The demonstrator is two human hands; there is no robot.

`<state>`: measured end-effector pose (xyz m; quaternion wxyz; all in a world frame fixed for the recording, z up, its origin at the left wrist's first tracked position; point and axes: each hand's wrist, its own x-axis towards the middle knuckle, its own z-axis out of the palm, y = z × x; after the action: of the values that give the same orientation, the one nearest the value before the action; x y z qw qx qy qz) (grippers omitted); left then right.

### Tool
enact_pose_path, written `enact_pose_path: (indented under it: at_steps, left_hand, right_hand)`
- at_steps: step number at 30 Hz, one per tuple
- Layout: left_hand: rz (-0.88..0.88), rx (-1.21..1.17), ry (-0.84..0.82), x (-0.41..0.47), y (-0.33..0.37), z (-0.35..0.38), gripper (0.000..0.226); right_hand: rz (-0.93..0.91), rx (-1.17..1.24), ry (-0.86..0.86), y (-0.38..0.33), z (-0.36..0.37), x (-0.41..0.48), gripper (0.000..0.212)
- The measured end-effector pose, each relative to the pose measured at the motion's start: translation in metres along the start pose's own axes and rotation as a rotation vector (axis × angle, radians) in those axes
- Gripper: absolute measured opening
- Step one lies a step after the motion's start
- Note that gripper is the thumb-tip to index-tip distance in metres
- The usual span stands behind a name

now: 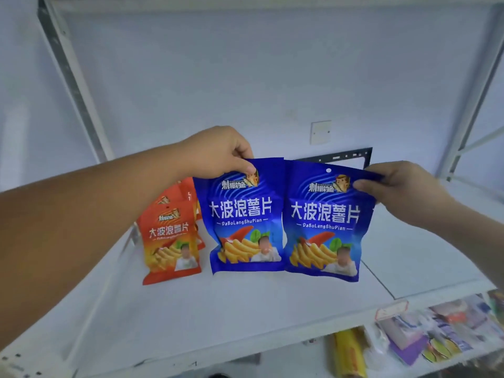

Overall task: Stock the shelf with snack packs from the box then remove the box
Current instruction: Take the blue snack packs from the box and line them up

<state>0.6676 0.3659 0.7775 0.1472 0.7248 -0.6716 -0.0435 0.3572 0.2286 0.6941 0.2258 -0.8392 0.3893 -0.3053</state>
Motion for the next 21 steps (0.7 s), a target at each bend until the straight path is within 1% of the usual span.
enact_pose_path:
  at_steps: [6, 10, 15, 21]
  left_hand:
    - [-0.078, -0.048, -0.046, 0.044, -0.062, 0.043, 0.014]
    - [-0.106, -0.004, -0.055, 0.084, -0.093, 0.07, 0.021]
    - [-0.128, 0.061, -0.028, 0.144, -0.123, 0.095, 0.029]
    - [-0.194, 0.111, -0.047, 0.203, -0.154, 0.114, 0.033]
  right_hand:
    - [0.008, -0.056, -0.041, 0.013, 0.048, 0.049, 0.019]
    - [0.01, -0.061, -0.058, 0.046, 0.072, 0.089, 0.021]
    - [-0.01, -0.13, -0.127, 0.088, 0.1, 0.137, 0.022]
    - [0.025, -0.08, -0.127, 0.137, 0.12, 0.191, 0.022]
